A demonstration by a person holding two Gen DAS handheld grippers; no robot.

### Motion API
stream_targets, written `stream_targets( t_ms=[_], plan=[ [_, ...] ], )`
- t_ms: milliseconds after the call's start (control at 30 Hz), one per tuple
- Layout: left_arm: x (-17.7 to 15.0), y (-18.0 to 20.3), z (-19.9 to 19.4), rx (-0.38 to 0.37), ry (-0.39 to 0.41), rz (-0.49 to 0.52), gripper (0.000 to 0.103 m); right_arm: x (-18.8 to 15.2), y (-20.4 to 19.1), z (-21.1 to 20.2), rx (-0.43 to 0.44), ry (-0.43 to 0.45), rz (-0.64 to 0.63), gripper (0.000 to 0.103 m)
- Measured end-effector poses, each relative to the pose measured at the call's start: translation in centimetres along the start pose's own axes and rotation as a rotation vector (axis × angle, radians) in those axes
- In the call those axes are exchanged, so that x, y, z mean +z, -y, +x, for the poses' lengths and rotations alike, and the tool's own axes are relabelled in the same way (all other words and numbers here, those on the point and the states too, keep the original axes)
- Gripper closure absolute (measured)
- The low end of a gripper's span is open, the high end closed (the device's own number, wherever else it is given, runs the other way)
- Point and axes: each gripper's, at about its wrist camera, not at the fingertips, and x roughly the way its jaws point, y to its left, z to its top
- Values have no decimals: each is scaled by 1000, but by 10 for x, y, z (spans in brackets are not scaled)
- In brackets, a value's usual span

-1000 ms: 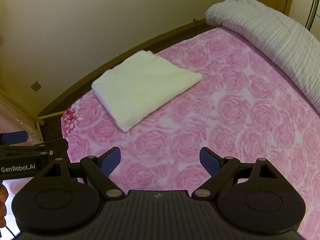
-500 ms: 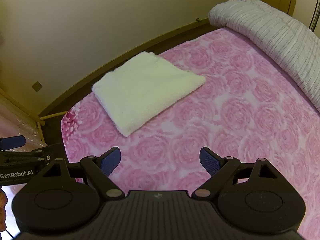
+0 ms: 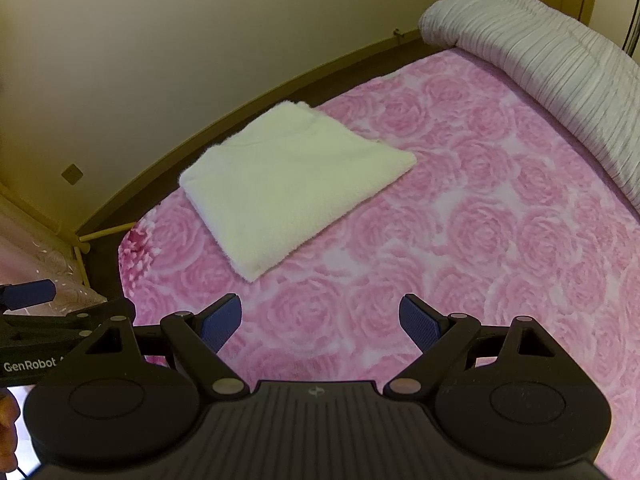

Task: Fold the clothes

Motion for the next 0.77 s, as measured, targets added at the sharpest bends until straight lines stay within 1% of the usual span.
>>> stream_targets(
  t_ms=[267,433,633,767],
  plan=[
    [8,0,14,13,-20,5,1,9,2,13,0,-16,7,14],
    [16,-1,21,26,-9,9,1,15,3,21,-2,-27,12,14],
    [25,-2,25,49,26,16,1,23,4,30,-2,-33,11,14],
    [30,-3,27,53,28,12,1,29,3,33,2,-34,12,14]
  ],
)
